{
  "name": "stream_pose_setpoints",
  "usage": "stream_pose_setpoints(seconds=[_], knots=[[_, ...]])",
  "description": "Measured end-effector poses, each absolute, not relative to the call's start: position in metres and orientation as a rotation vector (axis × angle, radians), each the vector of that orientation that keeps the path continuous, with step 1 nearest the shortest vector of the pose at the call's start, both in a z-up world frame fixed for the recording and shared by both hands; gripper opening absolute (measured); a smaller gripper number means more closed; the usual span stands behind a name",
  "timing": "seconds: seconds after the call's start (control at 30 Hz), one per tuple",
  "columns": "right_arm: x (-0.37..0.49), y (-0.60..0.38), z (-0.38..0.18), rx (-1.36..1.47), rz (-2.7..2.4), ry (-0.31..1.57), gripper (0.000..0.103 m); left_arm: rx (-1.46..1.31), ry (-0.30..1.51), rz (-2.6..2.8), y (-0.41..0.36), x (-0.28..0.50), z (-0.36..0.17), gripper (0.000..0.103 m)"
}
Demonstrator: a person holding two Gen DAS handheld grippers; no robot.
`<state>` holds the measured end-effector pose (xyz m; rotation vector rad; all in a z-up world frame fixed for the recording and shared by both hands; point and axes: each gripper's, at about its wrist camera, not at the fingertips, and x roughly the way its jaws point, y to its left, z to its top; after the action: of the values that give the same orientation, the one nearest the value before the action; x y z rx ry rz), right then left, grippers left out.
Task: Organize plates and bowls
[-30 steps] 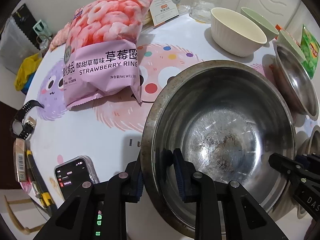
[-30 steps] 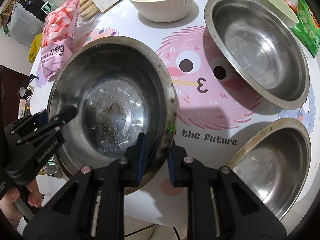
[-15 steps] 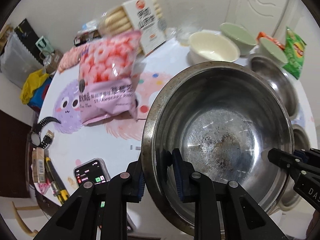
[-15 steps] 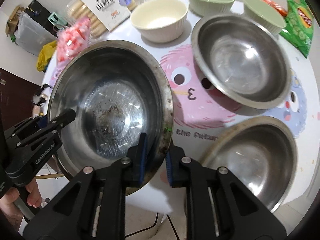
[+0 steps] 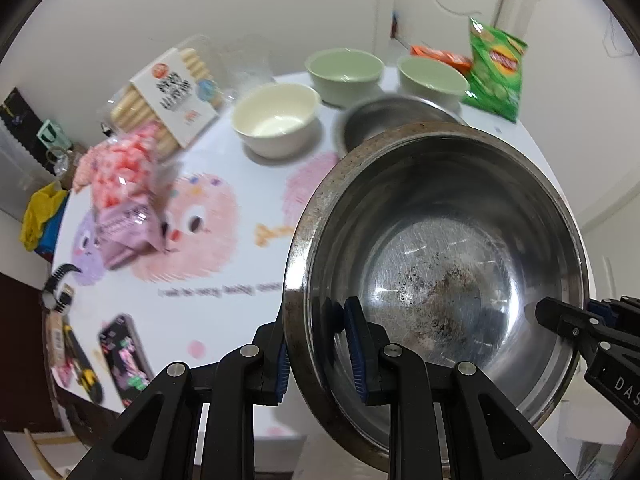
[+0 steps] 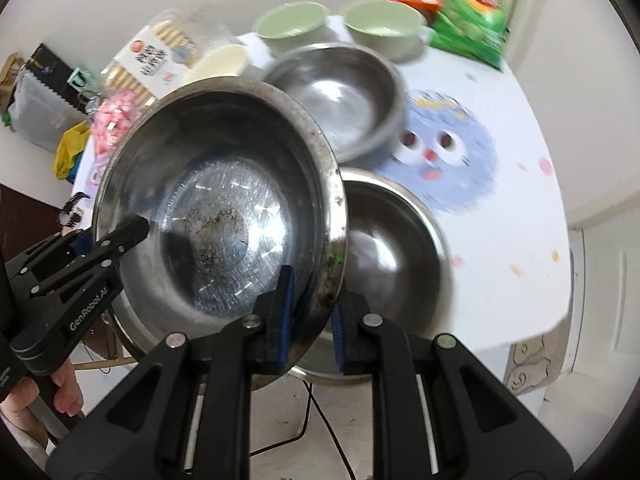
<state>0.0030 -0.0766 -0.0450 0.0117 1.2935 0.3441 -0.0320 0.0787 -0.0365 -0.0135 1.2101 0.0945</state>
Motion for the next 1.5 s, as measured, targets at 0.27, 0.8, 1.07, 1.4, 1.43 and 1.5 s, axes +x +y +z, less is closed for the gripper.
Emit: stream_pose_setpoints(seconds=[0.27, 0.8, 1.07, 1.4, 1.43, 1.5], knots=[[-0.004, -0.117, -0.074, -0.030, 0.309, 1.335, 0.020, -0.041, 1.271, 0.097, 0.042, -0.037, -0.074, 0.025], [-0.004, -0.142, -0.097, -0.071, 0.306, 1.325, 0.020, -0.054, 1.290, 0.136, 0.021, -0.038, -0.104, 0.028], [-0.010, -0.136, -0.097, -0.162, 0.297, 1.294, 0.022, -0.033, 1.287, 0.142, 0.016, -0.037, -0.109, 0.030], [-0.012, -0.135, -0.098, -0.204, 0.284, 1.293, 0.026, -0.022, 1.276, 0.147, 0.019, -0.036, -0.108, 0.043], [-0.012, -0.135, -0.098, -0.203, 0.284, 1.291, 0.027, -0.031, 1.272, 0.142, 0.020, -0.037, -0.107, 0.056], [-0.013, -0.138, -0.096, -0.196, 0.284, 1.290, 0.029, -0.049, 1.249, 0.139, 0.023, -0.039, -0.101, 0.069]])
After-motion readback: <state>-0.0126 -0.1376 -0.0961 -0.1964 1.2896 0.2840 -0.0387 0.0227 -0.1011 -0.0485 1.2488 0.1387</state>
